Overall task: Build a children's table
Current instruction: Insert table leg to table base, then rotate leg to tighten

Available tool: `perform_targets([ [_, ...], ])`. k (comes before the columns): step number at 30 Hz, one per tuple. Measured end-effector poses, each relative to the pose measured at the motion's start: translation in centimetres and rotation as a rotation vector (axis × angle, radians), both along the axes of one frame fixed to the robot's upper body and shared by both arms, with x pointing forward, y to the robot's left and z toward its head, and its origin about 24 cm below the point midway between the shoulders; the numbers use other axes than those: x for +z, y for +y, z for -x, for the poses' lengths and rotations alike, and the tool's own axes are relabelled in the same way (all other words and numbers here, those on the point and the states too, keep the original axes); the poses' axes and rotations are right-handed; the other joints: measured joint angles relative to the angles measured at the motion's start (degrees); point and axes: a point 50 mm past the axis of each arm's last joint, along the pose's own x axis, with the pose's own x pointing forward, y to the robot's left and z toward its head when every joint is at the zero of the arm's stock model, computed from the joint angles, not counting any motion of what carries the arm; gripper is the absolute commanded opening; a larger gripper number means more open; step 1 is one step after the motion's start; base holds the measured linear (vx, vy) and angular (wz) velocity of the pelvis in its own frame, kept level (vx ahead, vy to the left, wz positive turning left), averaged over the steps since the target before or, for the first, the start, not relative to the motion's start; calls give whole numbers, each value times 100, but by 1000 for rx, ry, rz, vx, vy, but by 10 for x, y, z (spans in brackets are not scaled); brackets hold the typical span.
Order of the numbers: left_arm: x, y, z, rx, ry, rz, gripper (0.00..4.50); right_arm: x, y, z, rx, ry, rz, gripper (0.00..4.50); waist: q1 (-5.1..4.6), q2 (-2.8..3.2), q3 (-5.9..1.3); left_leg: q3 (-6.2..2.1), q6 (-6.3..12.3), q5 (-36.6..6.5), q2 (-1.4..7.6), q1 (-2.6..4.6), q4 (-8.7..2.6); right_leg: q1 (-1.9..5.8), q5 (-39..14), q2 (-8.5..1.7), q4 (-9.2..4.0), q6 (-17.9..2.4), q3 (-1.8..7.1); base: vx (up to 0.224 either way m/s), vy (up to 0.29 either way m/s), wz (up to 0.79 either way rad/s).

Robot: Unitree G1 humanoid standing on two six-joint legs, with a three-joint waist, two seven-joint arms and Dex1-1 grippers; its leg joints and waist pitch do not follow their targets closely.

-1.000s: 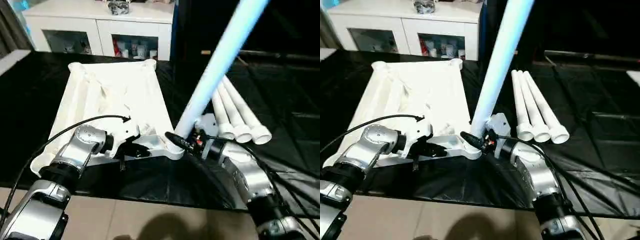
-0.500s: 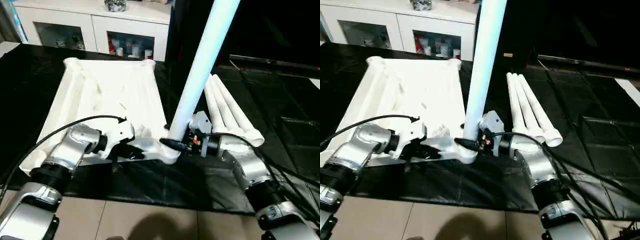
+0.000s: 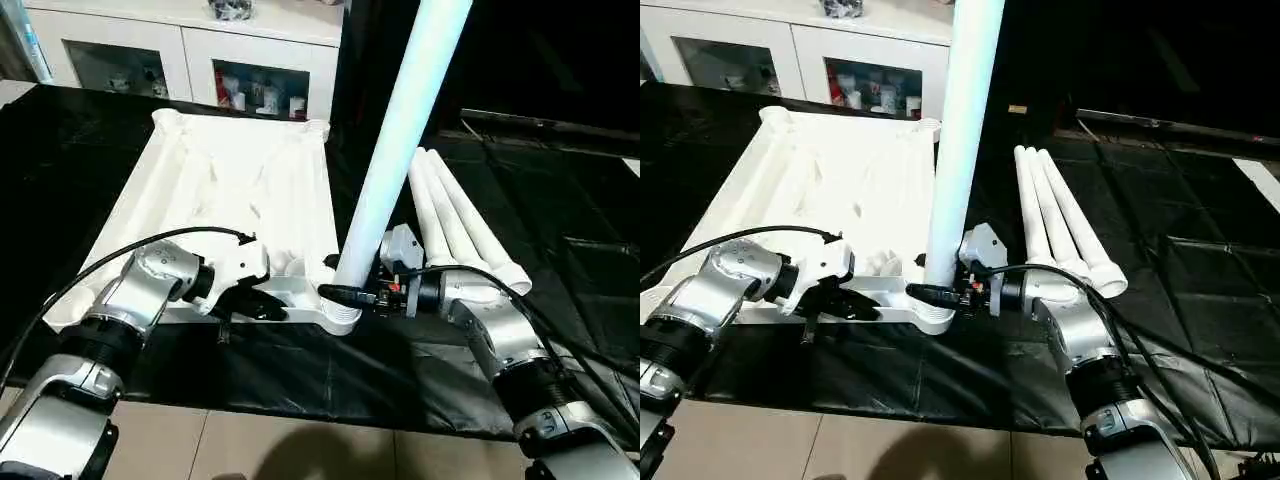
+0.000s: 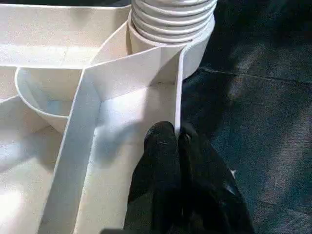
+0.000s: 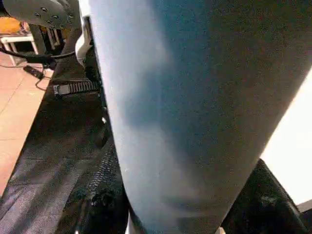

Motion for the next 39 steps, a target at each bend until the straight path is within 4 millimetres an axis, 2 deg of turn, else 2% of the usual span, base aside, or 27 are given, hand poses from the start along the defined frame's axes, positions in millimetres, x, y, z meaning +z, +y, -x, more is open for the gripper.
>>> perform_targets([
  [8,-1,1,0,16,14,0,0,0,2,-1,-21,3,-18,190,-4,0,-1,0,0,0,0,3,0,2,0,0,2,0,0,0,0,0],
  [10,0,4,-1,52,22,5,0,-3,8,-5,-74,19,-45,190,-19,-3,-3,0,-1,1,1,8,-1,6,1,0,9,-2,0,0,0,0],
  [13,-1,9,0,146,10,11,0,-5,17,-12,-161,31,-64,190,-126,-2,-1,-1,-4,2,1,7,-1,2,-4,0,9,10,0,0,0,0],
  [20,-4,8,21,431,-14,77,0,-4,41,-33,-357,75,-97,190,-337,-21,0,-14,-13,7,1,3,-1,-30,1,1,8,2,-7,0,0,0],
  [23,-4,-3,27,554,-26,94,0,-1,51,-41,-432,87,-97,190,-355,-34,-1,-11,-18,3,1,-2,-9,-42,7,2,12,-7,-6,0,0,0],
  [26,-3,-14,28,626,-29,104,0,1,53,-46,-484,89,-83,190,-320,-61,-5,-8,-19,3,0,-4,-25,-61,14,3,10,-20,-6,0,0,0],
  [37,-3,-17,25,633,-71,76,0,2,56,-52,-511,103,-62,190,-308,-59,-6,-3,-26,8,0,-5,-37,-66,11,5,10,-8,-3,0,0,0],
  [39,-3,-15,25,634,-80,62,0,1,56,-52,-516,111,-63,246,-309,-60,-6,-3,-26,8,0,-4,-36,-65,12,5,10,-8,-3,0,0,0],
])
